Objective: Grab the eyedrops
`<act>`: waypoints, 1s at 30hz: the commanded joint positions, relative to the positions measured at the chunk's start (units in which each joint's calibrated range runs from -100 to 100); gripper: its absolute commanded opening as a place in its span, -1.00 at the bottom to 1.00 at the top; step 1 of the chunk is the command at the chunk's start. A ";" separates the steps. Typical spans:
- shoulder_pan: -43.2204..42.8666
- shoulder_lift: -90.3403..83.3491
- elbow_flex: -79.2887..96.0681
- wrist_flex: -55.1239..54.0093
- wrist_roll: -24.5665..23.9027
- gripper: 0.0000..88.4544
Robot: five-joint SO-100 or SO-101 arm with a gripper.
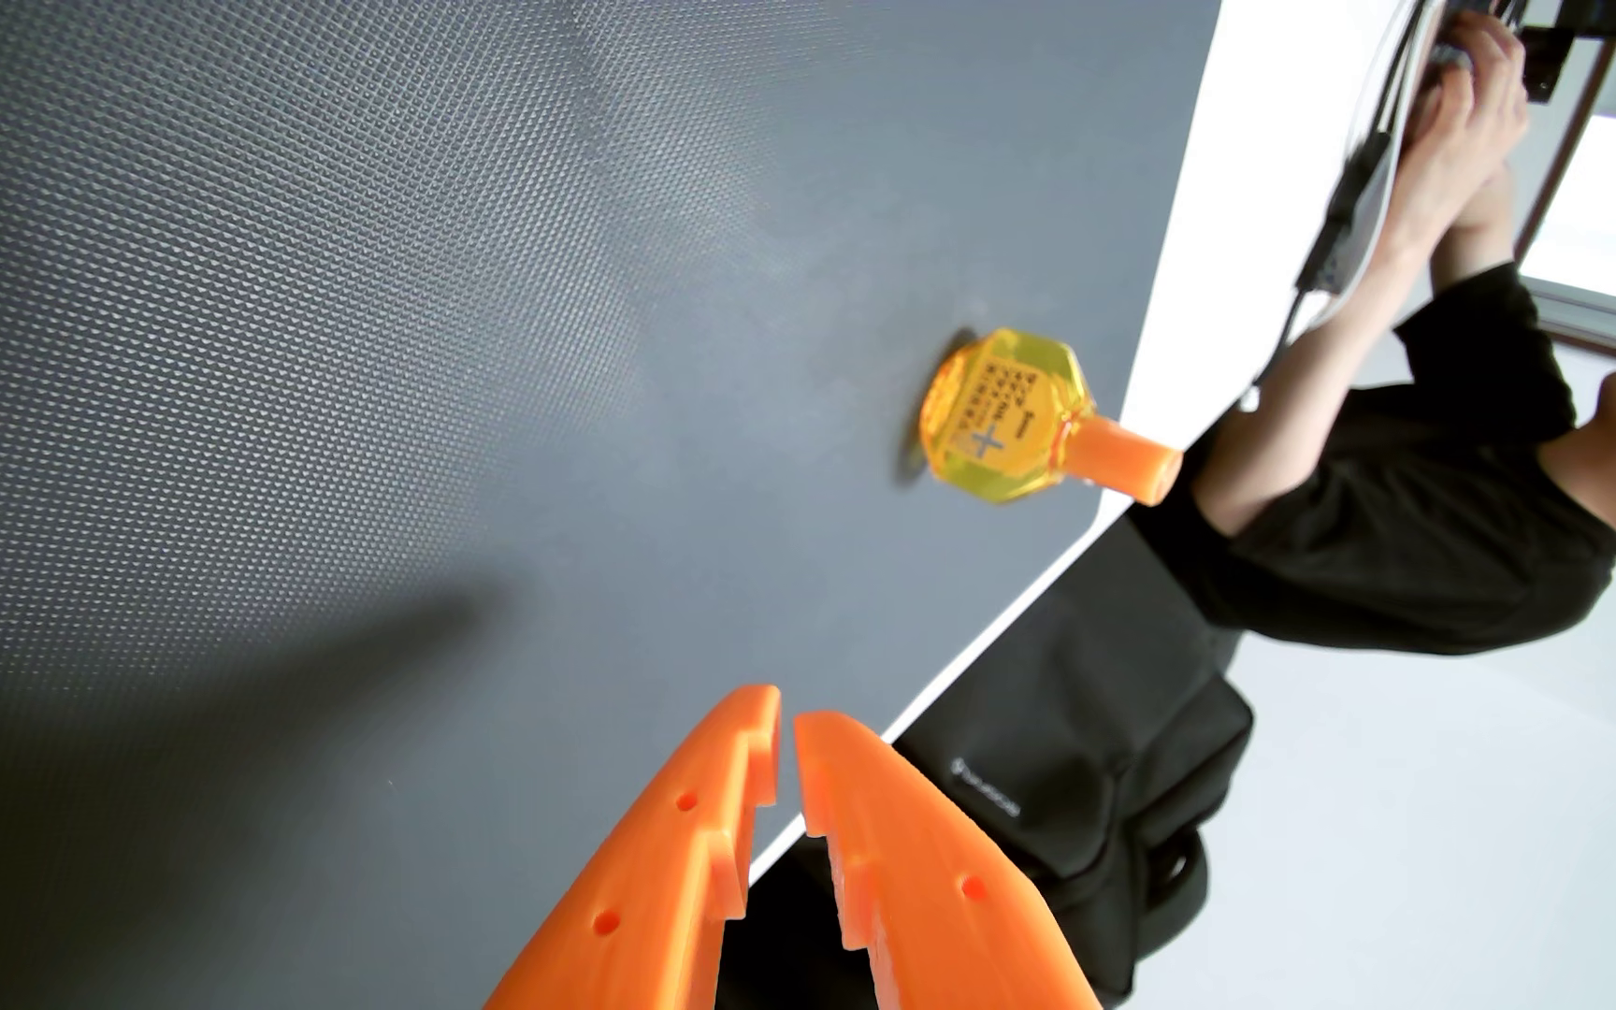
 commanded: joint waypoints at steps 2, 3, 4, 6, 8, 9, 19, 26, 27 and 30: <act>0.02 -0.42 -0.16 0.16 -0.10 -0.98; 0.02 -0.42 -0.16 0.16 -0.10 -0.98; 0.02 -0.42 -0.16 0.16 -0.10 -0.98; 0.02 -0.42 -0.16 0.16 -0.10 -0.98; 0.02 -0.42 -0.16 0.16 -0.10 -0.98; 0.02 -0.42 -0.16 0.16 -0.10 -0.98; 0.85 -0.42 -0.07 -0.71 0.37 -0.98; -2.15 0.60 -5.65 -3.74 -0.94 -0.98; -2.48 1.28 -6.73 -2.70 -1.88 -0.98; -3.39 4.08 -9.07 -2.18 -2.36 -0.98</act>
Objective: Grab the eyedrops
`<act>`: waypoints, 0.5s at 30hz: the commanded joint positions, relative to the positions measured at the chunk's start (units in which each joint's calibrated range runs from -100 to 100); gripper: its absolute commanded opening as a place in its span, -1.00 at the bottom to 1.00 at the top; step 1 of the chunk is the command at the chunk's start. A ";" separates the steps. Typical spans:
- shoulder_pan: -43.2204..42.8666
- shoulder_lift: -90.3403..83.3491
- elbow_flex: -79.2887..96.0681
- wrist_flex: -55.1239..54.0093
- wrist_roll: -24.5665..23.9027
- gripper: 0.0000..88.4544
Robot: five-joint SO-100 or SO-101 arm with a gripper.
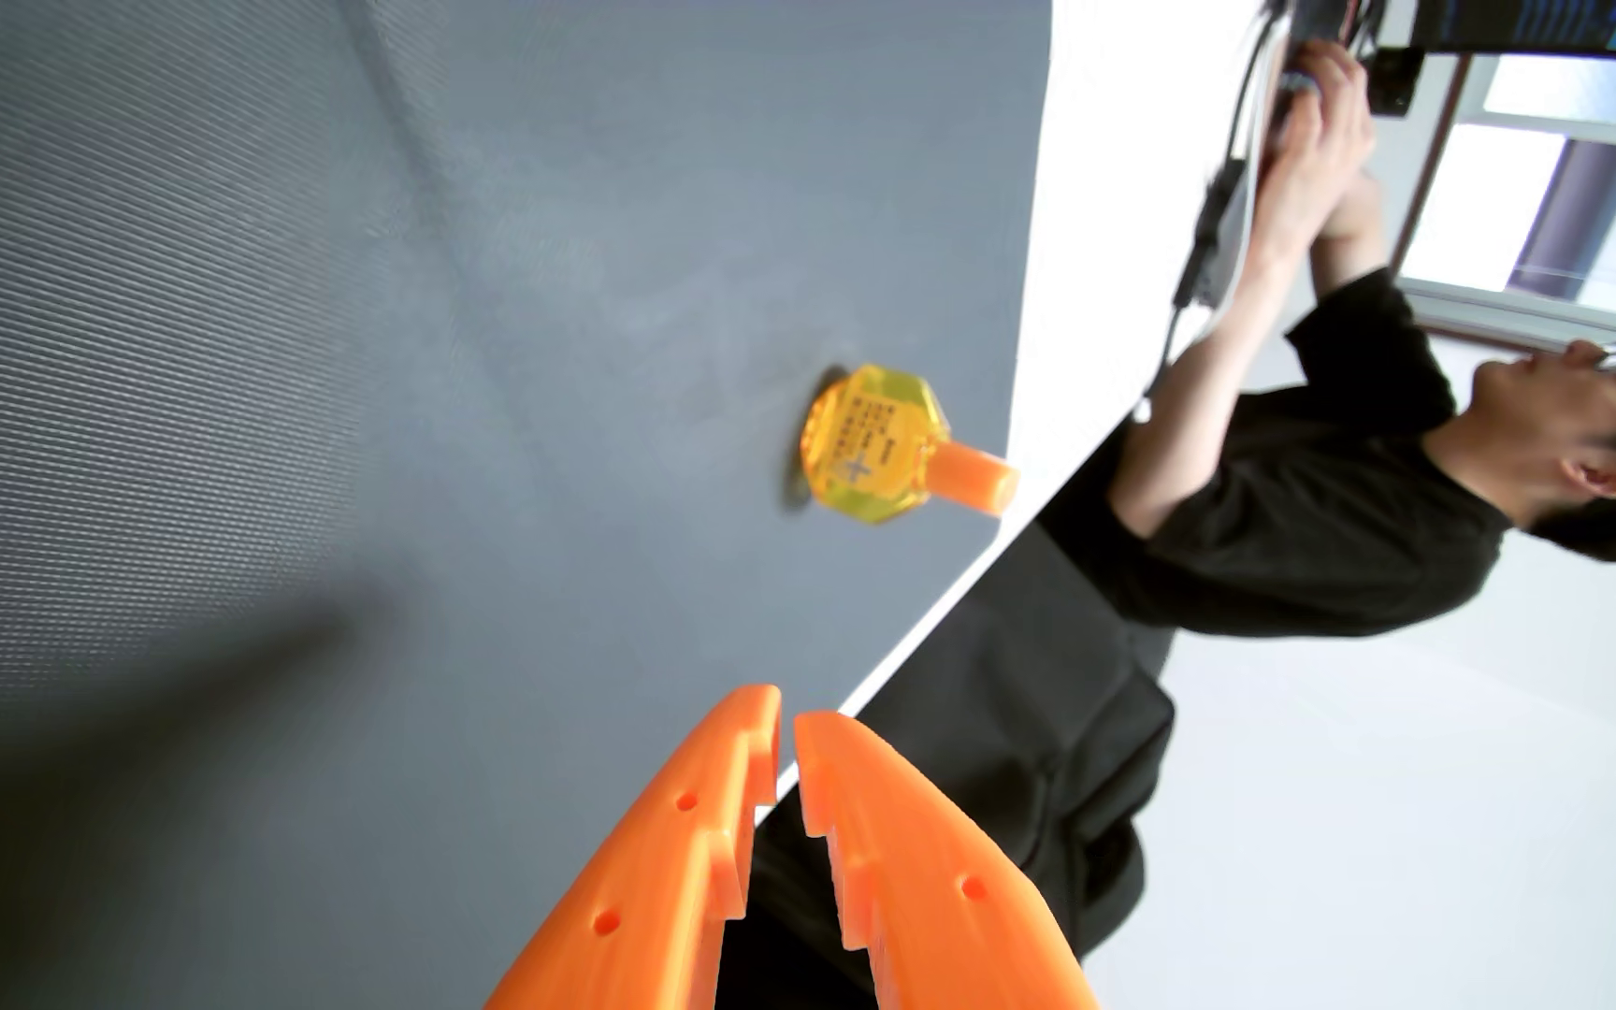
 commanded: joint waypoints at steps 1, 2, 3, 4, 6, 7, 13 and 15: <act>-0.64 3.57 -5.01 0.09 -0.42 -0.98; -0.64 4.93 -6.00 0.09 -0.37 -0.98; -0.64 6.63 -7.08 0.09 -0.37 -0.98; -0.39 8.58 -8.34 0.09 -0.37 -0.98; -0.06 13.09 -11.13 0.09 -0.31 -0.98; -0.06 15.55 -12.75 0.09 -0.31 -0.98; 2.60 31.00 -22.39 -0.08 -0.68 -0.98; 3.27 36.44 -26.26 -0.60 -0.73 -0.98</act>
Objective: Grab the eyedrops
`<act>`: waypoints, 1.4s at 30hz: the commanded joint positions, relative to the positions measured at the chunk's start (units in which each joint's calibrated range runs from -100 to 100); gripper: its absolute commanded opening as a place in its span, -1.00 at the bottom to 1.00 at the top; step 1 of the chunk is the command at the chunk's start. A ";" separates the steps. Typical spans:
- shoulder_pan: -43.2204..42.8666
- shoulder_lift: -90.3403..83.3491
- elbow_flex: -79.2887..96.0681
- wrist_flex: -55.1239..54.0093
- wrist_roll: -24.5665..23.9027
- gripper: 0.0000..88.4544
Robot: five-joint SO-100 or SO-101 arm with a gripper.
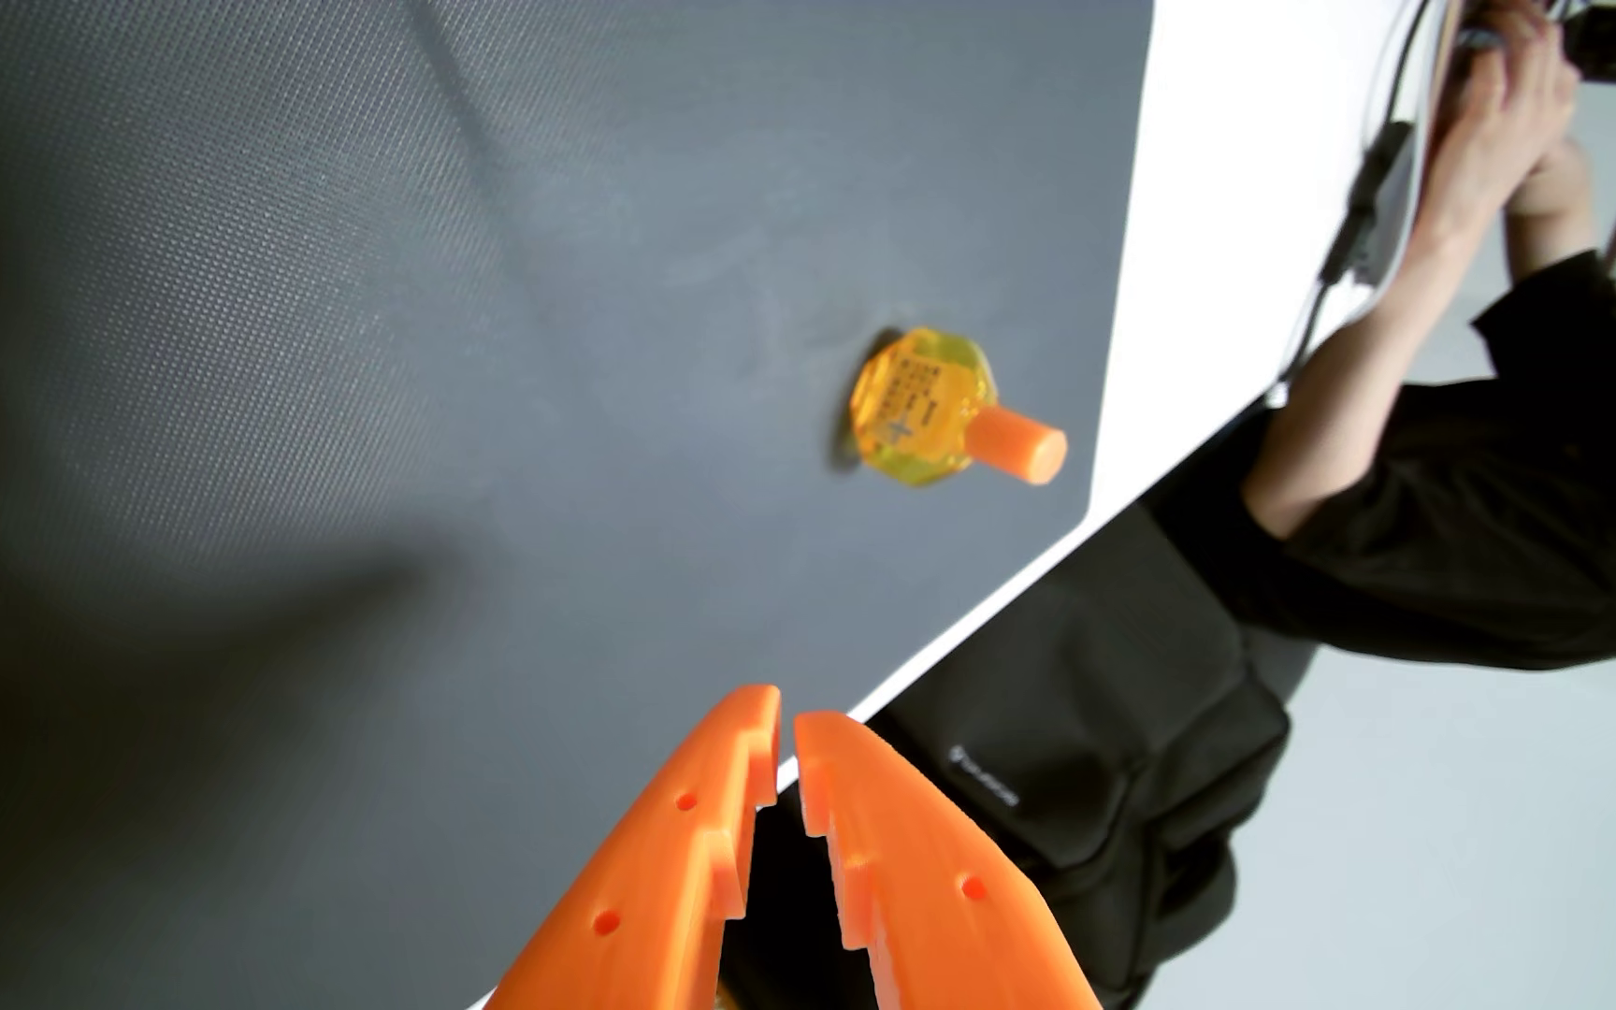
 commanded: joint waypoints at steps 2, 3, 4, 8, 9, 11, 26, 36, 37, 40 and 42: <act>1.27 11.86 -10.72 -1.64 0.16 -0.98; 1.35 14.66 -12.97 -2.07 0.16 -0.98; 1.35 17.38 -15.31 -2.16 0.10 -0.98; 2.19 27.74 -24.04 -1.56 -0.26 -0.98; 2.19 30.29 -26.11 -1.56 -0.26 -0.98; 2.27 34.88 -30.17 -1.38 -0.26 -0.98; 2.19 59.00 -60.15 13.68 -3.25 -0.71; 4.10 75.22 -78.43 22.85 -7.07 -0.71; 4.10 76.49 -79.69 23.28 -7.22 -0.71; 4.10 79.80 -82.94 25.01 -8.53 -0.71; 4.10 81.42 -84.47 26.14 -9.47 -0.71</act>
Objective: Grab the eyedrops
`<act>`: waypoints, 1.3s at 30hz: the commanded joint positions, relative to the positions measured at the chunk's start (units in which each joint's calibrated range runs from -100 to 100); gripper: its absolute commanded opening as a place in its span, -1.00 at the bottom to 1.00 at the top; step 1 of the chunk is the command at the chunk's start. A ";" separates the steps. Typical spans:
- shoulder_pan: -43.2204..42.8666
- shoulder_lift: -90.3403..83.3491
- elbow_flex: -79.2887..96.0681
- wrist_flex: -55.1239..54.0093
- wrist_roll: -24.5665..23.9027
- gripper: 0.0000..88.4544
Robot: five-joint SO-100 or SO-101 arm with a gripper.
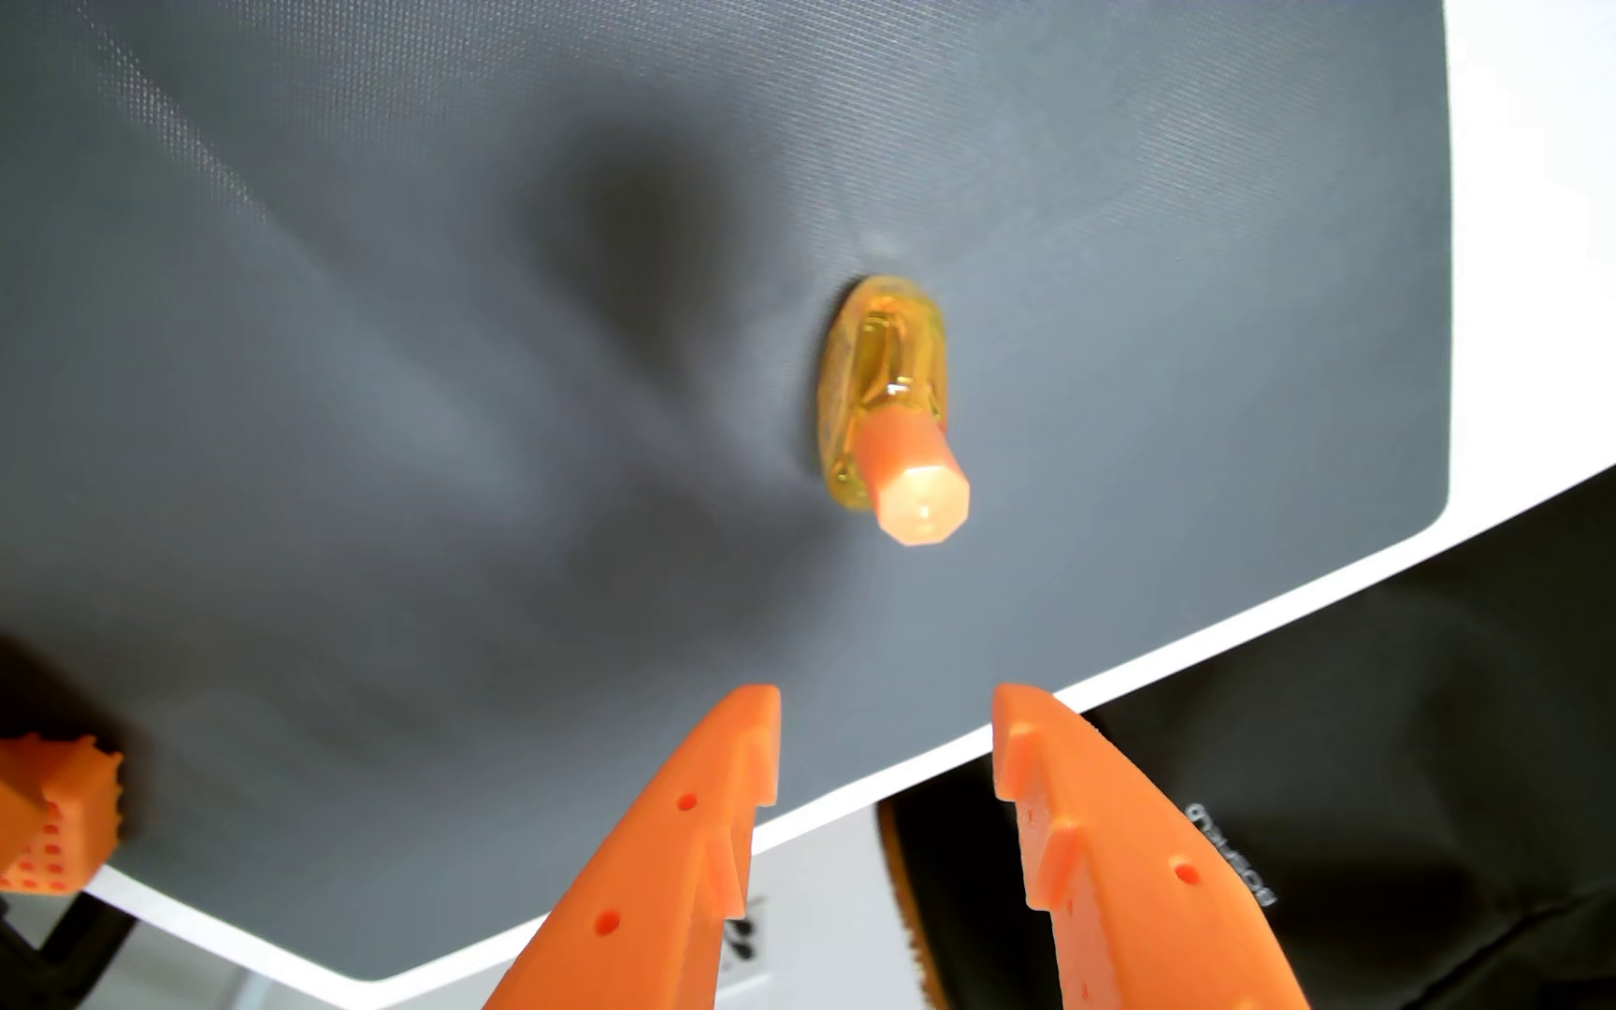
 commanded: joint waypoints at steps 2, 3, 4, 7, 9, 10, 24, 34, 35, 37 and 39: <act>0.34 2.15 -5.28 1.46 -1.42 -0.71; 0.34 2.66 -5.55 1.46 -1.73 -0.71; 0.34 3.08 -5.64 1.46 -2.15 -0.71; 0.18 4.36 -5.64 1.38 -3.15 -0.71; -0.07 5.12 -5.64 0.94 -3.41 -0.71; -0.07 5.63 -5.82 0.94 -3.72 -0.71; -0.82 14.29 -15.36 1.20 -4.25 -0.60; -1.98 15.14 -15.36 5.27 -6.50 -0.62; -2.07 15.14 -15.45 6.22 -6.86 -0.62; -2.65 15.48 -15.27 6.40 -6.97 -0.62; -2.98 16.08 -15.18 5.88 -6.97 -0.62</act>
